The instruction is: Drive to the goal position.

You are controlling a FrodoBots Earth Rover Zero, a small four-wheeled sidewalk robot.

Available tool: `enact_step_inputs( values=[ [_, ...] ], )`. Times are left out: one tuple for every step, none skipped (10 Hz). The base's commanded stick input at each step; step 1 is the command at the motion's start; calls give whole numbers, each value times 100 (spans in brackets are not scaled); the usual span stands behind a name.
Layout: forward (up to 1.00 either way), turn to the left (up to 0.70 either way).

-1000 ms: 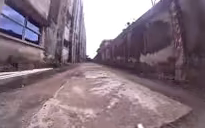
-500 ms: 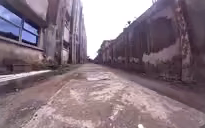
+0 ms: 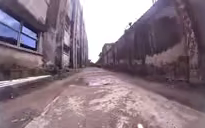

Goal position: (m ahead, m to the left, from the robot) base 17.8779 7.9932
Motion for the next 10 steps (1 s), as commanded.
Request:
enact_step_inputs(
  values=[
    [50, 0],
    [50, 0],
    [50, 0],
    [50, 0],
    [50, 0],
    [50, 0],
    [50, 0],
    [50, 0],
    [50, 0],
    [50, 0]
  ],
)
